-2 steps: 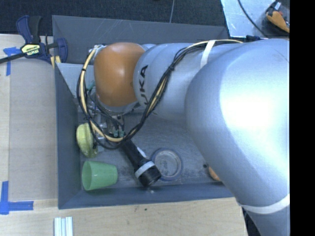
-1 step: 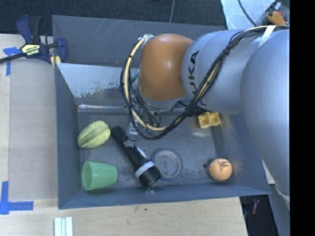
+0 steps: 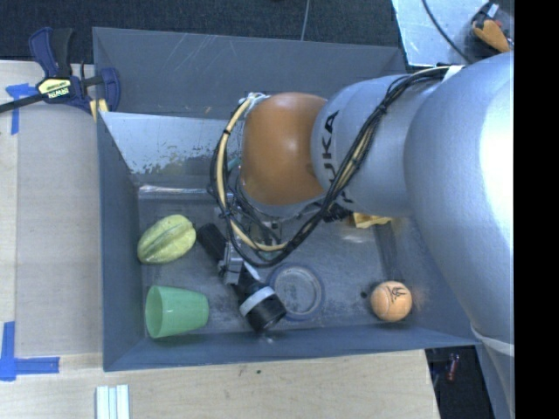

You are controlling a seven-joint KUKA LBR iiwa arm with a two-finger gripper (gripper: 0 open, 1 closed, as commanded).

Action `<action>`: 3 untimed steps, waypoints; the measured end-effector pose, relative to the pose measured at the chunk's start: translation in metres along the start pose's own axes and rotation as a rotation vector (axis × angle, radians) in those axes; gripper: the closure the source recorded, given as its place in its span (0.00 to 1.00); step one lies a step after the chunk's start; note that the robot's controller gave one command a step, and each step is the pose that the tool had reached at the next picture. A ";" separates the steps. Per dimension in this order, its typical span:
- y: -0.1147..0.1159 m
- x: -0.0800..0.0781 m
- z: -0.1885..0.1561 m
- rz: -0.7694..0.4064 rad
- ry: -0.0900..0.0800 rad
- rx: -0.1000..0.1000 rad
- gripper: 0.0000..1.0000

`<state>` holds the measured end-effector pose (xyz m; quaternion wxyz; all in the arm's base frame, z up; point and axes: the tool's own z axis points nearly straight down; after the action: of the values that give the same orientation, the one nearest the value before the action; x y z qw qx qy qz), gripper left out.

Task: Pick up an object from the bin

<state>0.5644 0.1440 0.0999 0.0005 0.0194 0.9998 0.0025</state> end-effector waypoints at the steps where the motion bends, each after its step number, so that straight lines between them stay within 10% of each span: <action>1: -0.010 0.003 0.027 0.245 -0.015 -0.005 0.00; 2: -0.007 0.011 0.029 0.198 -0.003 0.000 1.00; 3: -0.007 0.011 0.029 0.198 -0.003 0.000 1.00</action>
Offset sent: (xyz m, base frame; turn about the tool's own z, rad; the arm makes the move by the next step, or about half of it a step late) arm -0.0128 -0.0050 -0.0299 0.1961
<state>0.5531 0.1380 0.0714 0.0015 0.1181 0.9930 0.0027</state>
